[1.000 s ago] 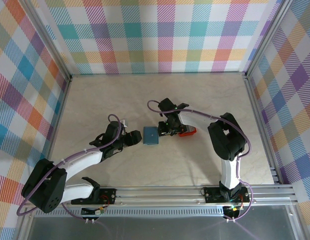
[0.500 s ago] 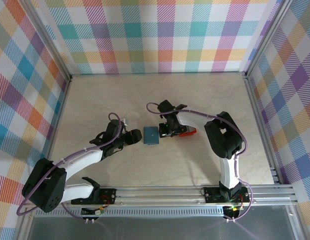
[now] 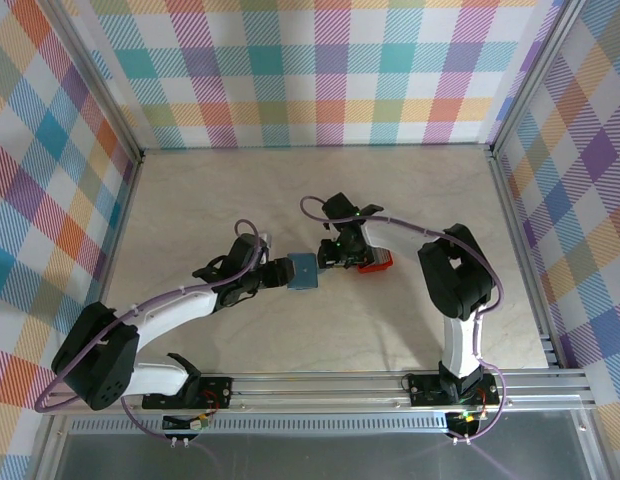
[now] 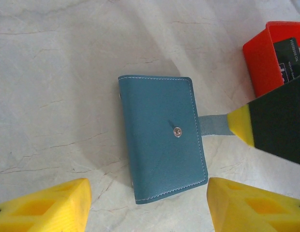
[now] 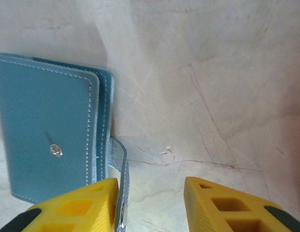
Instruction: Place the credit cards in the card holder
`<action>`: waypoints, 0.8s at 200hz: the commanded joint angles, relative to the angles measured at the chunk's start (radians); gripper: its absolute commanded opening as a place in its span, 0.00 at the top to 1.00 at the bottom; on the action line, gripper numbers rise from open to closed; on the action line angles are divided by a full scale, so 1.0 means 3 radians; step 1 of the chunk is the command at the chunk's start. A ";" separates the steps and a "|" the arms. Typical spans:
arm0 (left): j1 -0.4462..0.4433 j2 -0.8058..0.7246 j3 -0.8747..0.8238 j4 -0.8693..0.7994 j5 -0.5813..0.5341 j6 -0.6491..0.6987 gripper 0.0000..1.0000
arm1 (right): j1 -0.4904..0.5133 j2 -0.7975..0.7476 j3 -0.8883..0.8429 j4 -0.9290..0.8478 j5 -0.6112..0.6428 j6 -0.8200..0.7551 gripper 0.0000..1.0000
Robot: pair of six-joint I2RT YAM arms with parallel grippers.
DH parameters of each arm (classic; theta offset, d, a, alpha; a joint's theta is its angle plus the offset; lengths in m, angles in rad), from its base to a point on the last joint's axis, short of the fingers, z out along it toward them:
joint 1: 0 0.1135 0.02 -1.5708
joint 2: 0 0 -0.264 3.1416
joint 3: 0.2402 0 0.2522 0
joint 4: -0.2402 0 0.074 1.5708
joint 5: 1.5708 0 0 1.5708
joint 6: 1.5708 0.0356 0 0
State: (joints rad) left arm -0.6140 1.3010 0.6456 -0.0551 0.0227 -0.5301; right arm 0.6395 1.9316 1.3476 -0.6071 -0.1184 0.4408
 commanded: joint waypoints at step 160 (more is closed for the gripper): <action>0.0296 -0.0317 -0.0134 -0.0311 0.0177 -0.0333 0.39 | 0.0386 -0.0125 0.0275 0.0077 -0.0289 0.0431 0.68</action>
State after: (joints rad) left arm -0.5514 1.2430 0.6392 -0.1310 0.0326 -0.5949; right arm 0.7429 1.8229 1.3746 -0.5621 -0.2138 0.5205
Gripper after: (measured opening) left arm 0.613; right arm 0.321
